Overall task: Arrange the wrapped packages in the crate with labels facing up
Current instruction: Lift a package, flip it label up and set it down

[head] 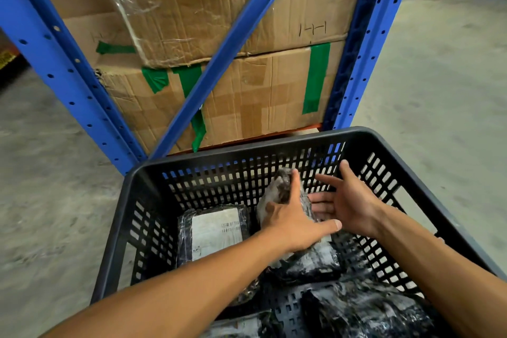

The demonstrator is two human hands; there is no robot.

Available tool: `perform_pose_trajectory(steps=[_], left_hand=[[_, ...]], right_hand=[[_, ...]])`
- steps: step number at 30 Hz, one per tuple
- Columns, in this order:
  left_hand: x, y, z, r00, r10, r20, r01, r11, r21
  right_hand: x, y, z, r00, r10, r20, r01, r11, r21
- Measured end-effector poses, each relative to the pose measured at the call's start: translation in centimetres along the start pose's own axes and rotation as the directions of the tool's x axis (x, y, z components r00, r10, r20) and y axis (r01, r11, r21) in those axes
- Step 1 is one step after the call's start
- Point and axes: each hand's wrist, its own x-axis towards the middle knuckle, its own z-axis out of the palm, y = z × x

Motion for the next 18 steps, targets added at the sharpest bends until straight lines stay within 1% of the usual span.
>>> perform_pose_trajectory(steps=[2,4,6,7,9,11,12,14,16,18], left_hand=[[-0.1,-0.7,-0.6,0.994,-0.032,-0.104,0.033,0.999,0.006],[-0.5,-1.2,-1.6,0.993,-0.036,-0.115,0.026,0.996,-0.09],[-1.0,-1.9,-2.6,0.993,-0.009,-0.119,-0.014,0.981,-0.195],[-1.4,-2.1,-3.1,0.993,0.008,-0.122,-0.04,0.966,-0.257],[-2.4,-2.3,-4.1,0.99,0.037,-0.135,-0.086,0.92,-0.383],[-3.2,-2.9,-4.9,0.986,0.054,-0.157,-0.127,0.854,-0.505],[-3.4,-3.3,-5.3,0.984,0.059,-0.169,-0.146,0.81,-0.568],[-4.0,-4.1,-6.0,0.98,0.085,-0.18,-0.183,0.743,-0.644],[-4.9,-4.8,-6.8,0.974,0.116,-0.192,-0.214,0.745,-0.632],[-5.7,-5.7,-8.0,0.976,0.126,-0.179,-0.21,0.772,-0.6]], right_hand=[[-0.2,-0.1,0.9,0.998,-0.036,0.052,0.036,0.999,0.008],[-0.3,-0.1,1.5,0.993,-0.068,0.097,0.069,0.998,-0.001],[-0.7,0.1,2.3,0.987,-0.096,0.126,0.101,0.994,-0.037],[-0.9,0.2,2.7,0.986,-0.117,0.115,0.127,0.989,-0.082],[-1.4,0.8,3.7,0.984,-0.152,0.098,0.171,0.958,-0.232],[-2.3,1.8,4.7,0.977,-0.166,0.135,0.203,0.92,-0.334],[-2.5,2.3,5.1,0.97,-0.182,0.164,0.226,0.92,-0.319],[-2.7,2.8,5.8,0.96,-0.202,0.192,0.238,0.952,-0.19],[-3.1,2.8,6.4,0.954,-0.226,0.195,0.251,0.961,-0.114],[-3.6,2.8,7.1,0.95,-0.244,0.196,0.273,0.952,-0.138]])
